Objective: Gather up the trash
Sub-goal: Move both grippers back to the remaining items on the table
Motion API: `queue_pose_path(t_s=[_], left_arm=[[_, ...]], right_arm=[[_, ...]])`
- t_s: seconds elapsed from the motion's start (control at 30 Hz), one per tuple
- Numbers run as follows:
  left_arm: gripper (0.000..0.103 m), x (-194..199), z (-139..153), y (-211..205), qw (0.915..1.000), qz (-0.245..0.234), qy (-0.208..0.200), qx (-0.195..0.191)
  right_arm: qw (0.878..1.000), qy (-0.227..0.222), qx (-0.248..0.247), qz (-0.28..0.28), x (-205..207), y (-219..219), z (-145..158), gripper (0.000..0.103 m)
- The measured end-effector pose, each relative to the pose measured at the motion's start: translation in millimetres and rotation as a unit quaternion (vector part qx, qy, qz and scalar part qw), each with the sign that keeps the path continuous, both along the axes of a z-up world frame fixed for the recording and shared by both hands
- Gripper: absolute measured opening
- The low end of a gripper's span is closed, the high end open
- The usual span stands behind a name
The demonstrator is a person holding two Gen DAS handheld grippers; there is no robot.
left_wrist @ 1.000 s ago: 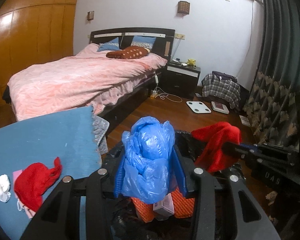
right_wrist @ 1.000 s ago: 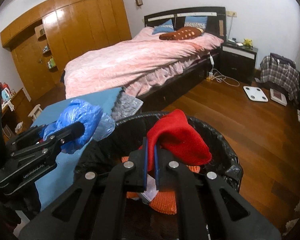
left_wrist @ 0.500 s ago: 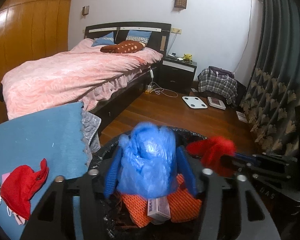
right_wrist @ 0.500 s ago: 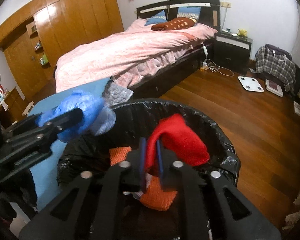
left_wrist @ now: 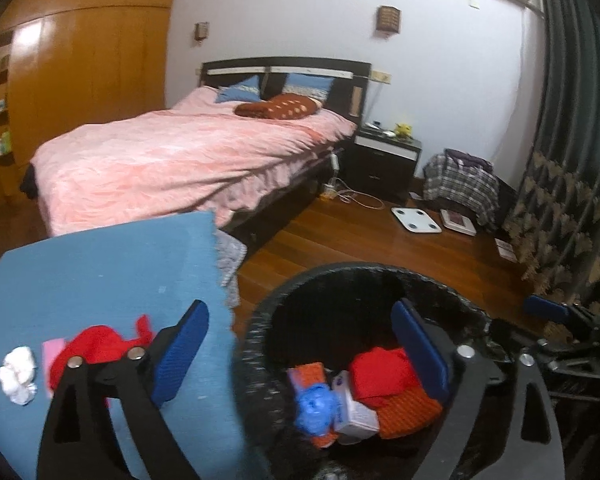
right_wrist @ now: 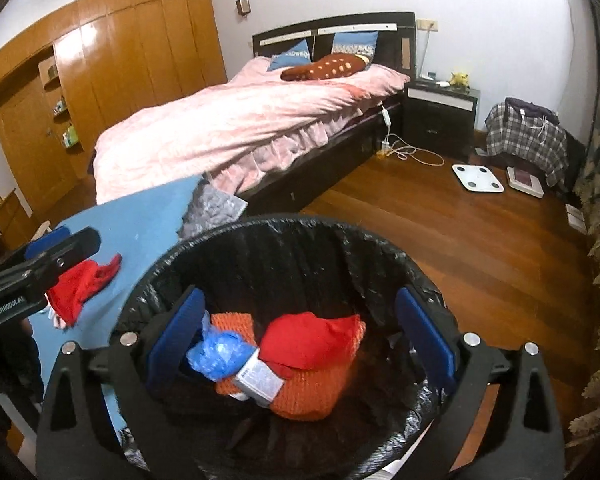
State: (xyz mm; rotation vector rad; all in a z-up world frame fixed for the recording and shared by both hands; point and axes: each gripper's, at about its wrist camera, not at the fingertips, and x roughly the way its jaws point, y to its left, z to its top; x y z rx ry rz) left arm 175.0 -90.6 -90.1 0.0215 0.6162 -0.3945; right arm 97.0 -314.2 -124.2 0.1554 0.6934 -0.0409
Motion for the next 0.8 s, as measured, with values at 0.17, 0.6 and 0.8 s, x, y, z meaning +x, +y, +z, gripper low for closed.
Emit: queue_pose_path(t_s=[0.17, 0.6, 0.8], left_arm=[[0.093, -5, 8, 35, 0.9995, 0.033, -0.004, -0.001], [0.094, -28, 15, 126, 0.9927, 0.119, -0.017, 0.008], [0.094, -32, 12, 168, 0.9862, 0.163, -0.021, 0.015]], right_arm=[[1.0, -0.019, -0.002, 0.015, 2, 17, 12, 0.096], [0.995, -0.034, 0.006, 0.091, 27, 104, 27, 0.096], [0.991, -0.033, 0.009, 0.126, 41, 152, 25, 0.096]])
